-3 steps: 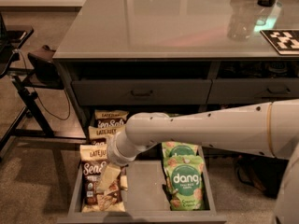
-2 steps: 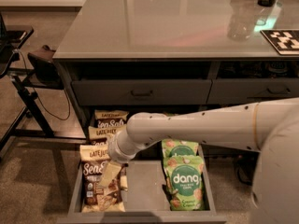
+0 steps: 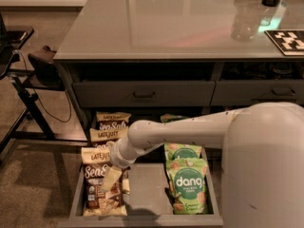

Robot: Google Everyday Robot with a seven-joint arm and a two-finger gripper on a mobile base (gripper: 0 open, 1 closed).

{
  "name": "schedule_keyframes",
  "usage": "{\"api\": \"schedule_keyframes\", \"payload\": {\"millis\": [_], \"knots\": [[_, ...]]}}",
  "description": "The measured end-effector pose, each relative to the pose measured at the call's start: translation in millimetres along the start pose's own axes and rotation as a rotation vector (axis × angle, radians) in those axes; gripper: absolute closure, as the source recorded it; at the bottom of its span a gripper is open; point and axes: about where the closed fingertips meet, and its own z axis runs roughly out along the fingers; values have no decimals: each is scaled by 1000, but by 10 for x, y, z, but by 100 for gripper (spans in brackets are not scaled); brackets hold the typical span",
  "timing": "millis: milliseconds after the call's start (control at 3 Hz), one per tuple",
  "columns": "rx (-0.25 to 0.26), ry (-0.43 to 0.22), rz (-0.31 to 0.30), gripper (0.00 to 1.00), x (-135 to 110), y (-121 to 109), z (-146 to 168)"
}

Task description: Pick brown chip bag from middle drawer and place on counter

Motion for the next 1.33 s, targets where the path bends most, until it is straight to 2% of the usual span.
{"api": "schedule_keyframes", "payload": {"millis": [333,667,1000,1333], "knots": [[1,-9,10,0,146,-66,254],[0,-26,51,0,375,-241,632],[-1,-26,52,0,377,-241,634],[-3,-14,74,0,494,-256,712]]}}
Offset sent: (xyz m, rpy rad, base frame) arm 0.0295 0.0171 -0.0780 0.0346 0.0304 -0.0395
